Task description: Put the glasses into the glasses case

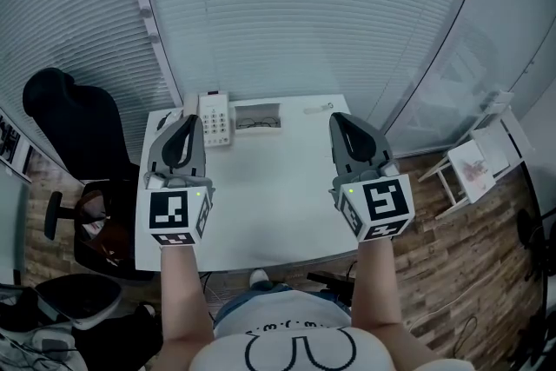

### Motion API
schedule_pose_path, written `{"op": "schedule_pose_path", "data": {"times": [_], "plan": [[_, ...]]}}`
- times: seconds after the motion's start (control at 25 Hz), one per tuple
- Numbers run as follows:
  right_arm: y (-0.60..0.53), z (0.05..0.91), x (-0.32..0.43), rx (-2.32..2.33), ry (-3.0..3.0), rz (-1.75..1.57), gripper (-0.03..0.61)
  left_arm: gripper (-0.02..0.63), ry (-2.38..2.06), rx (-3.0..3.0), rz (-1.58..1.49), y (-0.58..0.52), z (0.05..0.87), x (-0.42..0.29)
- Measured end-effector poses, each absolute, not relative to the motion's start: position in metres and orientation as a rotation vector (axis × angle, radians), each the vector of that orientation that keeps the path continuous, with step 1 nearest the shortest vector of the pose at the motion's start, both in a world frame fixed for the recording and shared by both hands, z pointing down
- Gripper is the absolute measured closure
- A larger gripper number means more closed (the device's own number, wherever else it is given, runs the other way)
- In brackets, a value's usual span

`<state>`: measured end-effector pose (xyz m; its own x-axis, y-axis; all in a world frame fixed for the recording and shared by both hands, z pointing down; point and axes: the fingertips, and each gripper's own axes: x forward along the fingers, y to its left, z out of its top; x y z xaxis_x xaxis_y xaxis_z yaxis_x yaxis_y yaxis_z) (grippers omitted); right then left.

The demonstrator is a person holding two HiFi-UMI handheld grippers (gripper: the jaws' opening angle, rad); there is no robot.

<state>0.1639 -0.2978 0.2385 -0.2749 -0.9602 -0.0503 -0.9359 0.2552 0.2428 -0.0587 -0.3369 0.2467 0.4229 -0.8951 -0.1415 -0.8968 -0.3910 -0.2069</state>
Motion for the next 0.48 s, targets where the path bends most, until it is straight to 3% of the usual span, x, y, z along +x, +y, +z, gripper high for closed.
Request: {"op": "schedule_pose_path", "data": {"times": [0.48], "plan": [[-0.2968,0.2301,0.1706,1.823,-2.393,-0.380,0.569,0.595,1.549,-2.403,-0.010,-0.3348,0.2378,-0.0528]]}}
